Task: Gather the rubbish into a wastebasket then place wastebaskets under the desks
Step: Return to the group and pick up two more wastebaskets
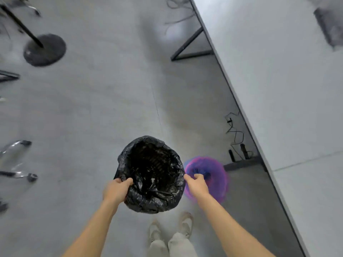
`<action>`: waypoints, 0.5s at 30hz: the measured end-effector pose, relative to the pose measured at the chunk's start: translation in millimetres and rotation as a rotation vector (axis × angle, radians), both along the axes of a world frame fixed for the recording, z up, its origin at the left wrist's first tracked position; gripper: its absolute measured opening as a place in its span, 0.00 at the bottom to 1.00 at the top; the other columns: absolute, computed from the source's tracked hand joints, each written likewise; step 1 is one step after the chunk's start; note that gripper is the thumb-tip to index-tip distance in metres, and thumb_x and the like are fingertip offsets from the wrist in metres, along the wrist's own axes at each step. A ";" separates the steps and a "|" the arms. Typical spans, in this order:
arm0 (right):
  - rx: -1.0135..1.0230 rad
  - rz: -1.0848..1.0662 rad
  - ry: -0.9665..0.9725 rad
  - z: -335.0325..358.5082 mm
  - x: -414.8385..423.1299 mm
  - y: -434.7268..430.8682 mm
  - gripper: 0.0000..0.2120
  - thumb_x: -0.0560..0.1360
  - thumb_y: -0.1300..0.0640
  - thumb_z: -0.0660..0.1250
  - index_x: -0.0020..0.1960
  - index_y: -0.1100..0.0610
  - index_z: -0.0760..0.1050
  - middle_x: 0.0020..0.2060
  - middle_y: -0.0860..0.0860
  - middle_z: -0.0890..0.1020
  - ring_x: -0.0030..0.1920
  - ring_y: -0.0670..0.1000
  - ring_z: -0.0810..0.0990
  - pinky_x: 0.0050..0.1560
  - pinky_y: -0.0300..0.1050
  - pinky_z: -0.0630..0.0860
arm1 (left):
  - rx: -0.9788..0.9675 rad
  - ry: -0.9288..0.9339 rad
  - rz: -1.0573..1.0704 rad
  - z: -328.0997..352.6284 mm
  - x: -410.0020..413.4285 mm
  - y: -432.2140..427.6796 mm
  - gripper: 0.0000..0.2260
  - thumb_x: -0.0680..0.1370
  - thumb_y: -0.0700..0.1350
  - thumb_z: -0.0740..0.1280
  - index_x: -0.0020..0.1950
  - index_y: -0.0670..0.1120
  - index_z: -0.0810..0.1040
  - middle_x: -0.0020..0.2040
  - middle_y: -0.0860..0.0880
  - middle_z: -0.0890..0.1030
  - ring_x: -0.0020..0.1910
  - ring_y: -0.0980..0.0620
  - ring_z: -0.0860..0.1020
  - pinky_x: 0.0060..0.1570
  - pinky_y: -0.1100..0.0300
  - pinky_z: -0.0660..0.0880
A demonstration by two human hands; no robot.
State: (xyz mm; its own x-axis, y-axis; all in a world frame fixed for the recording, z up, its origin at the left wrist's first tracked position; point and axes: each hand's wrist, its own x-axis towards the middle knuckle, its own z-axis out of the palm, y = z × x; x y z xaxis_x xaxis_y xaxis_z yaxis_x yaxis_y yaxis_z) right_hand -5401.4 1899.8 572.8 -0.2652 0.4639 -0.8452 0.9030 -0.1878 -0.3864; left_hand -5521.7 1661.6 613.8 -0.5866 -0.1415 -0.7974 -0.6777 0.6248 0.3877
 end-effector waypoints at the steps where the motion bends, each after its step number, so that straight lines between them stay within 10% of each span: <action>1: 0.004 0.056 0.014 23.0 -4.9 1.2 0.33 0.73 0.40 0.66 0.71 0.57 0.65 0.66 0.55 0.75 0.65 0.57 0.74 0.66 0.48 0.69 | 0.019 0.002 -0.014 24.5 -1.4 2.3 0.17 0.66 0.53 0.70 0.40 0.39 0.74 0.34 0.41 0.79 0.35 0.42 0.80 0.45 0.48 0.81; 8: 0.238 0.409 0.159 171.3 -57.5 19.9 0.40 0.75 0.48 0.67 0.79 0.59 0.52 0.72 0.59 0.68 0.70 0.60 0.69 0.65 0.51 0.68 | 0.227 0.105 0.029 146.0 -45.9 8.3 0.12 0.72 0.49 0.71 0.50 0.42 0.80 0.45 0.43 0.83 0.43 0.45 0.83 0.44 0.53 0.82; 15: 0.211 0.320 0.321 200.9 -132.3 20.6 0.17 0.78 0.59 0.62 0.66 0.53 0.64 0.45 0.46 0.76 0.41 0.46 0.78 0.32 0.36 0.78 | 0.411 0.124 0.124 169.7 -115.3 -11.9 0.10 0.75 0.45 0.70 0.54 0.43 0.82 0.50 0.44 0.85 0.47 0.44 0.85 0.41 0.56 0.80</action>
